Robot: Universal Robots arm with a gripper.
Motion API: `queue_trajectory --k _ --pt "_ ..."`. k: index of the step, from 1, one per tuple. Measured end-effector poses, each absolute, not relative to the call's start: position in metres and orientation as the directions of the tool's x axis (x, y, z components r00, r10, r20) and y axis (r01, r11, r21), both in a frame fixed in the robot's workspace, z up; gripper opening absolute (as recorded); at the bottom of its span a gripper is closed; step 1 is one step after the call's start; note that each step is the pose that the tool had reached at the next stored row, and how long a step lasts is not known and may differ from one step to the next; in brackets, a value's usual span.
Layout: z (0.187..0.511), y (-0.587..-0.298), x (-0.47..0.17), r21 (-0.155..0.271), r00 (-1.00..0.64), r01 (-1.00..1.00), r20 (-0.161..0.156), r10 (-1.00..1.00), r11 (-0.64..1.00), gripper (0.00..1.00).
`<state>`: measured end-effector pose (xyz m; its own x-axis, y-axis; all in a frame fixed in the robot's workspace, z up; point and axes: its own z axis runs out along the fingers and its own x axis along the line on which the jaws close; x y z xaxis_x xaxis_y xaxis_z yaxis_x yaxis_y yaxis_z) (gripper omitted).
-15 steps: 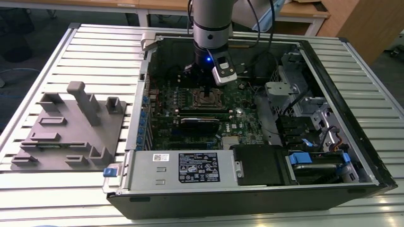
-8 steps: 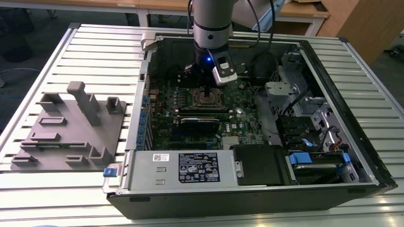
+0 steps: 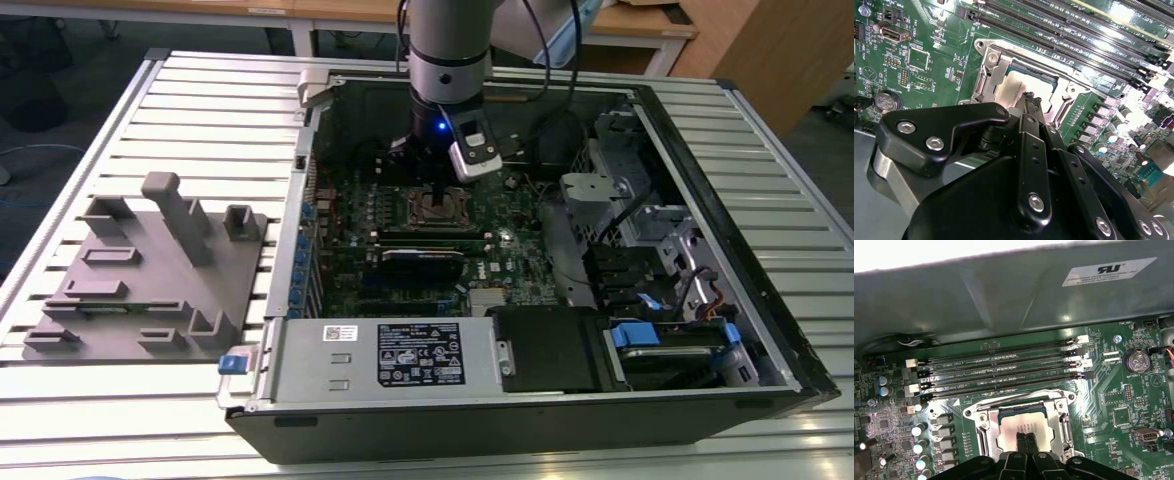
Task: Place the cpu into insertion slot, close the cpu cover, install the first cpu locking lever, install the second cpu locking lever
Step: 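Install the first cpu locking lever, then install the second cpu locking lever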
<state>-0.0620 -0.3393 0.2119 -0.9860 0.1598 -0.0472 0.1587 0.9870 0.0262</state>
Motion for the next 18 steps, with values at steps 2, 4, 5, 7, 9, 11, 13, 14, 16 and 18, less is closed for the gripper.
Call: queue_trajectory --k 2,4,5,7,9,11,13,14,16,18 --pt "0.2120 -0.3394 -0.0620 0.026 -0.986 0.158 -0.047 0.160 0.987 0.11" --pt "0.2120 -0.3394 -0.0620 0.026 -0.986 0.158 -0.047 0.159 0.987 0.11" --pt "0.2120 -0.3394 -0.0620 0.026 -0.986 0.157 -0.047 0.158 0.987 0.11" --pt "0.2120 -0.3394 -0.0620 0.026 -0.986 0.156 -0.047 0.157 0.987 0.11" --pt "0.2120 -0.3394 -0.0620 0.026 -0.986 0.156 -0.047 0.157 0.987 0.11" --pt "0.2120 -0.3394 -0.0620 0.026 -0.986 0.156 -0.047 0.157 0.987 0.11" --pt "0.2120 -0.3394 -0.0620 0.026 -0.986 0.156 -0.047 0.157 0.987 0.11" --pt "0.2120 -0.3394 -0.0620 0.026 -0.986 0.156 -0.047 0.157 0.987 0.11" --pt "0.2123 -0.3394 -0.0620 0.026 -0.986 0.156 -0.047 0.157 0.987 0.11" --pt "0.2124 -0.3394 -0.0620 0.026 -0.986 0.156 -0.047 0.157 0.987 0.11"
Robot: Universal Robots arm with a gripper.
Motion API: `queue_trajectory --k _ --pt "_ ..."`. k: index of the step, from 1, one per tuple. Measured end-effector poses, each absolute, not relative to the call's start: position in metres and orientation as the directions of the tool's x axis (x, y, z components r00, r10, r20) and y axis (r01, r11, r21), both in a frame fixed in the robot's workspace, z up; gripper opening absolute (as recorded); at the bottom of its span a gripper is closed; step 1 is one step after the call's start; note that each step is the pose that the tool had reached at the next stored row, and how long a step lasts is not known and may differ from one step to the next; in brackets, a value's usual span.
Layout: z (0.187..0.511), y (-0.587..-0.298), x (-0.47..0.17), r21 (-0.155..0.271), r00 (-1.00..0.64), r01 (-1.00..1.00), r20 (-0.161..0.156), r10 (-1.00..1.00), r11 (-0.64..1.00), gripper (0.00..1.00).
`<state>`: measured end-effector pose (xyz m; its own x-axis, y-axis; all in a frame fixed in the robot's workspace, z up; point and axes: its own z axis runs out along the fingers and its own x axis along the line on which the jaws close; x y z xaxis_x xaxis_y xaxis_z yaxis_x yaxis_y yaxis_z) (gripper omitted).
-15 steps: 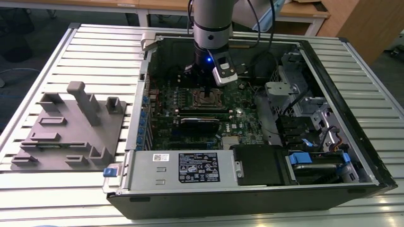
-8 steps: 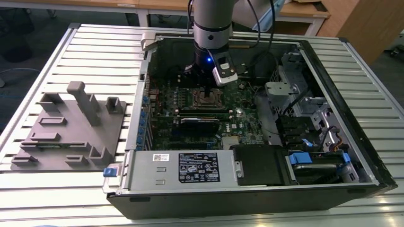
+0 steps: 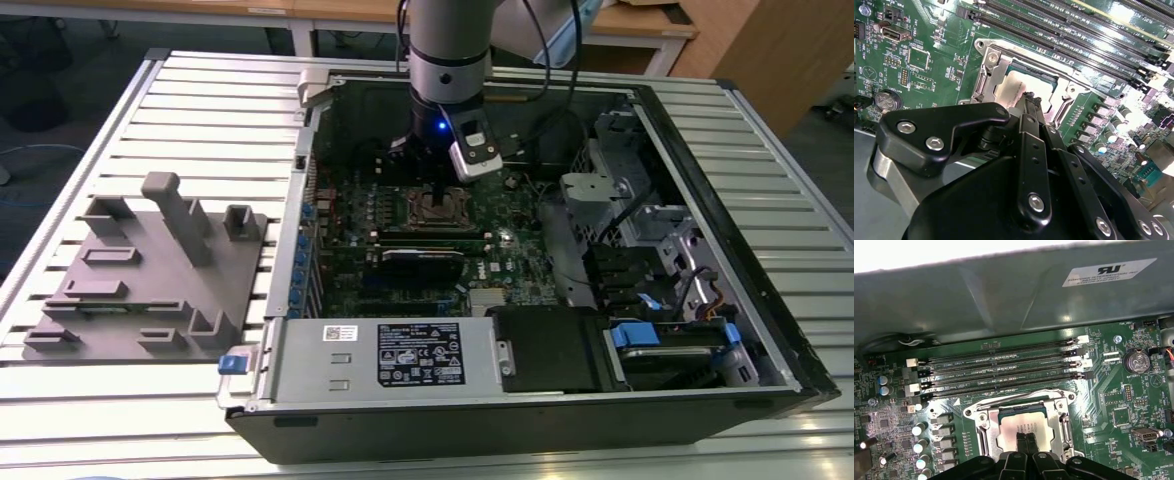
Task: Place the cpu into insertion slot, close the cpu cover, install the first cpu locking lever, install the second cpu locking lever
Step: 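Install the second cpu locking lever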
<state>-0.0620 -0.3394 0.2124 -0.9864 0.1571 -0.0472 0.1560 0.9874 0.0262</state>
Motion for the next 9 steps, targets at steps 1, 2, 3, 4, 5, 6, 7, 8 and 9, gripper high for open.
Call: queue_trajectory --k 1,2,3,4,5,6,7,8,9 --pt "0.2124 -0.3394 -0.0620 0.026 -0.986 0.156 -0.047 0.157 0.987 0.11" --pt "0.2126 -0.3394 -0.0620 0.026 -0.986 0.156 -0.047 0.157 0.987 0.11" --pt "0.2129 -0.3394 -0.0620 0.026 -0.986 0.156 -0.047 0.157 0.987 0.11" --pt "0.2132 -0.3394 -0.0620 0.026 -0.986 0.156 -0.047 0.157 0.987 0.11" --pt "0.2136 -0.3395 -0.0621 0.026 -0.986 0.156 -0.047 0.157 0.987 0.11" --pt "0.2141 -0.3394 -0.0620 0.026 -0.986 0.156 -0.047 0.157 0.987 0.11" --pt "0.2145 -0.3394 -0.0620 0.026 -0.986 0.156 -0.047 0.157 0.987 0.11" --pt "0.2148 -0.3394 -0.0620 0.026 -0.986 0.156 -0.047 0.157 0.987 0.11" --pt "0.2149 -0.3394 -0.0620 0.026 -0.986 0.156 -0.047 0.157 0.987 0.11"
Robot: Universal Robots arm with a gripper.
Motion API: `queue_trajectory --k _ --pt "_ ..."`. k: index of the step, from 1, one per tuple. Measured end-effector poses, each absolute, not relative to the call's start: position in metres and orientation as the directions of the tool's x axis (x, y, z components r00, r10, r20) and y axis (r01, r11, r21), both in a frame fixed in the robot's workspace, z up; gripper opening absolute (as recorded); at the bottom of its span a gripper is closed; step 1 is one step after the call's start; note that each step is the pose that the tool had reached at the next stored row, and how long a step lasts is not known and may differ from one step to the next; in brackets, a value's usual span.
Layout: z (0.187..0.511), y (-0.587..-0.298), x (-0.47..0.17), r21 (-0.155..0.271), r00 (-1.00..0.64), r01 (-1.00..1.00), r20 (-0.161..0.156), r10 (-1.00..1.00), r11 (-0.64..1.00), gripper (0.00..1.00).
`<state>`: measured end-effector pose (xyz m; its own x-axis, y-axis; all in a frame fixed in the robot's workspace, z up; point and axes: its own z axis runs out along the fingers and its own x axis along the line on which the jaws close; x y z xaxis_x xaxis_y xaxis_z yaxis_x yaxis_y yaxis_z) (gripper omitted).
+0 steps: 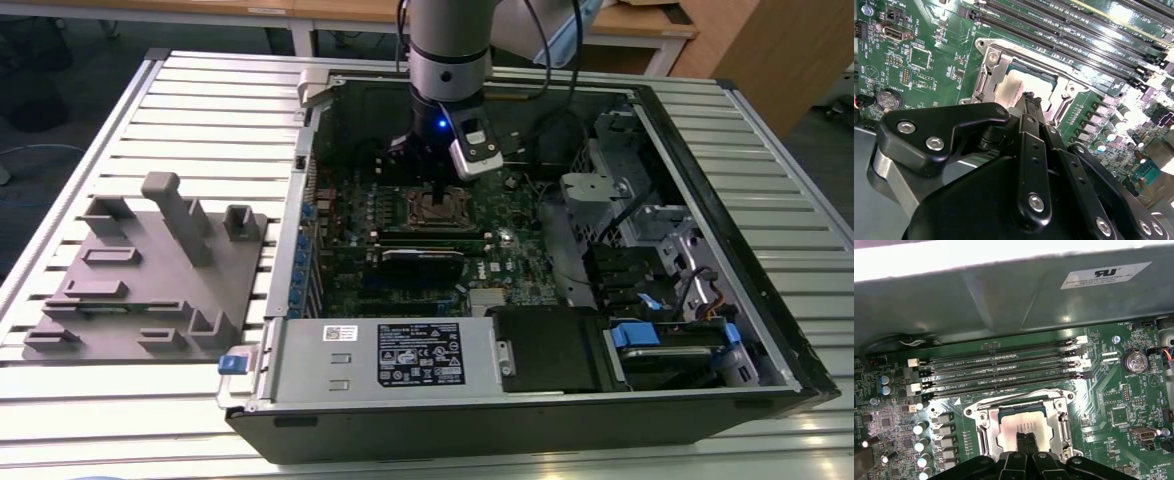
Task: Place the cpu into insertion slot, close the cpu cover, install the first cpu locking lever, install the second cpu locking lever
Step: 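Install the second cpu locking lever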
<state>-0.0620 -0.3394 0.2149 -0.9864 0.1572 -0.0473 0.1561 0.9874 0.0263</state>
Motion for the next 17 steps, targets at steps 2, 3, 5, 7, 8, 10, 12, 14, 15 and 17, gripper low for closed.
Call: queue_trajectory --k 2,3,5,7,8,10,12,14,15,17 --pt "0.2149 -0.3394 -0.0620 0.026 -0.986 0.156 -0.047 0.157 0.987 0.11" --pt "0.2150 -0.3394 -0.0620 0.026 -0.986 0.156 -0.047 0.157 0.987 0.11" --pt "0.2151 -0.3394 -0.0620 0.026 -0.986 0.156 -0.047 0.157 0.987 0.11" --pt "0.2152 -0.3394 -0.0620 0.026 -0.986 0.156 -0.047 0.157 0.987 0.11" --pt "0.2155 -0.3394 -0.0620 0.026 -0.986 0.156 -0.047 0.157 0.987 0.11" --pt "0.2161 -0.3394 -0.0620 0.026 -0.986 0.156 -0.047 0.157 0.987 0.11" --pt "0.2169 -0.3394 -0.0620 0.026 -0.986 0.156 -0.047 0.157 0.987 0.11" --pt "0.2174 -0.3394 -0.0620 0.026 -0.986 0.156 -0.047 0.157 0.987 0.11" --pt "0.2175 -0.3394 -0.0620 0.026 -0.986 0.156 -0.047 0.157 0.987 0.11" --pt "0.2180 -0.3394 -0.0620 0.026 -0.986 0.156 -0.047 0.157 0.987 0.11"
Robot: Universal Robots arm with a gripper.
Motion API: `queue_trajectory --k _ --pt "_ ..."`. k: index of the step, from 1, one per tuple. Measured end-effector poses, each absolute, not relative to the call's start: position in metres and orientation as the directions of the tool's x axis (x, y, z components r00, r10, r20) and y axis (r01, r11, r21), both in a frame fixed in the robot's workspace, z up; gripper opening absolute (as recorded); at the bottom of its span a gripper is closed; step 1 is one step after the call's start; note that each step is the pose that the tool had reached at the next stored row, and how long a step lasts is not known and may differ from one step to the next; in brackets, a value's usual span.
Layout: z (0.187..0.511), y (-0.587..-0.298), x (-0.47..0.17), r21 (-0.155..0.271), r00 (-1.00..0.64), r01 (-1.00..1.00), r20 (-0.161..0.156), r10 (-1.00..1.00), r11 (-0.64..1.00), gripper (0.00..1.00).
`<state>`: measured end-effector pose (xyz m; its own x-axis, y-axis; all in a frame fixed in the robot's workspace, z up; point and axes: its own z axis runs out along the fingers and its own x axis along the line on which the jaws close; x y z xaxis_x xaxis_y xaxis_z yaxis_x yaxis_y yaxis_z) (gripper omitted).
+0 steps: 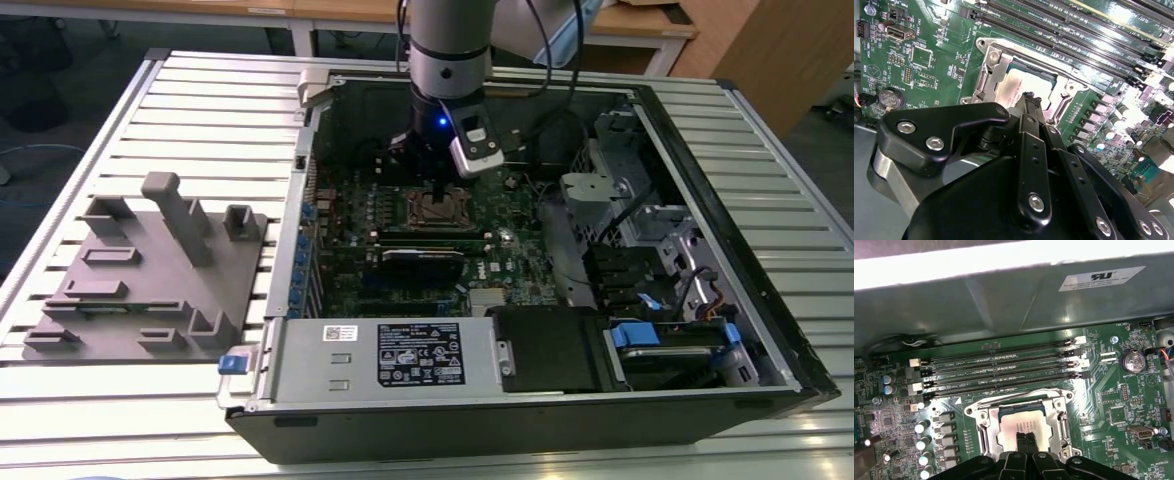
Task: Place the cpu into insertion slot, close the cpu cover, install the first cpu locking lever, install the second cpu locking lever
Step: 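Install the second cpu locking lever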
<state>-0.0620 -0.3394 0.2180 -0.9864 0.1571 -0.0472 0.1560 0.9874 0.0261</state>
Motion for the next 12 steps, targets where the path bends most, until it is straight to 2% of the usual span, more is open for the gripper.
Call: queue_trajectory --k 12 --pt "0.2200 -0.3394 -0.0620 0.026 -0.986 0.156 -0.047 0.157 0.987 0.11"
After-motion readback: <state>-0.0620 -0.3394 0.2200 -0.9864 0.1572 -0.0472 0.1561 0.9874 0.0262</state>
